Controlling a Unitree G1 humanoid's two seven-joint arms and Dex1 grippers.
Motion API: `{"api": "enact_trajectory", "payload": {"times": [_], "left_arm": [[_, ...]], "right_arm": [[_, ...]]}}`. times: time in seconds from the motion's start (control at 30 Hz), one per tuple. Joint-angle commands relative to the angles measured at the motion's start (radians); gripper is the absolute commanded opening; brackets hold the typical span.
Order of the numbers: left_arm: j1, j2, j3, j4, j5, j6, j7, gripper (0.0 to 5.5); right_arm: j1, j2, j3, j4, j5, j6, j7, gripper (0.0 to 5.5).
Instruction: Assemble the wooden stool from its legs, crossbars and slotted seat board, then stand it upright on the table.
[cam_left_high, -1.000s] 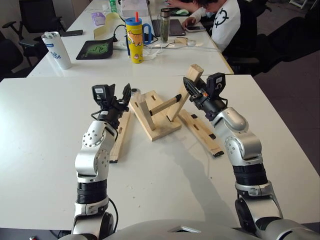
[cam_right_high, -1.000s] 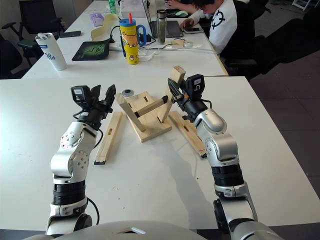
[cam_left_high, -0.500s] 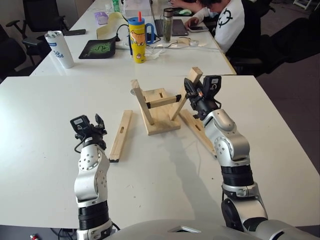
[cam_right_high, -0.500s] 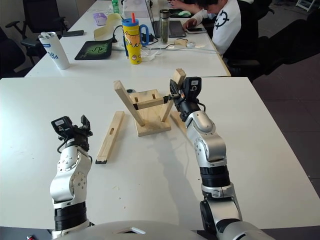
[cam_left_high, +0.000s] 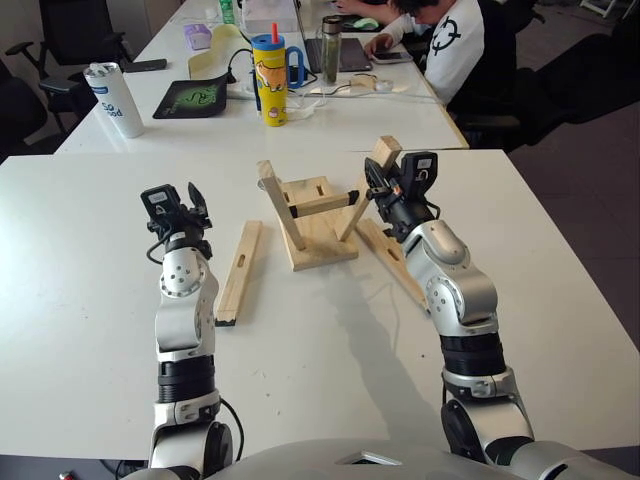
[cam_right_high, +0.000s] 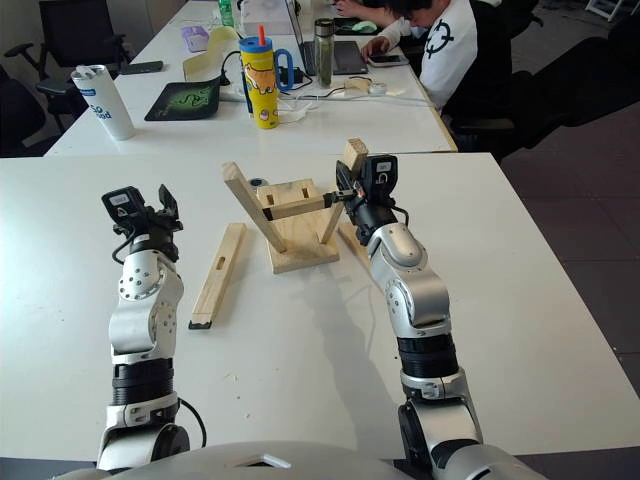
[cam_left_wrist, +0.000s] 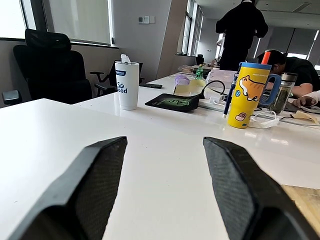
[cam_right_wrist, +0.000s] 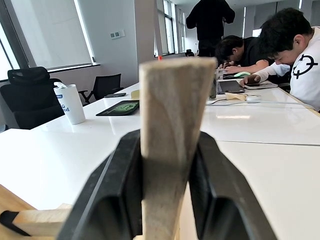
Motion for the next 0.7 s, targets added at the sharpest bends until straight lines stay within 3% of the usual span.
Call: {"api": "enact_trajectory", "payload": {"times": [0.03,0.13,0.33,0.4,0.7], "left_arm": [[0.035,0.035,0.066,0.002,0.019,-0.008,0.031,2.83],[-0.012,0.008,0.035,0.026,-0.025,-0.001,-0.017,2.83],[-0.234,-0.244,-0.276,0.129,-0.102,0.050,-0.178,2.83],[-0.252,-0.275,-0.318,0.140,-0.114,0.066,-0.214,2.83],[-0.084,-0.128,-0.141,0.094,-0.111,0.084,-0.177,2.83]], "right_arm": [[0.057,-0.004,0.040,0.063,-0.038,0.077,0.018,1.05],[0.059,-0.002,0.039,0.058,-0.038,0.075,0.015,1.05],[0.058,0.000,0.040,0.061,-0.042,0.073,0.020,1.05],[0.054,0.002,0.046,0.062,-0.045,0.075,0.029,1.06],[0.071,-0.005,0.026,0.065,-0.023,0.144,0.043,1.06]]}}
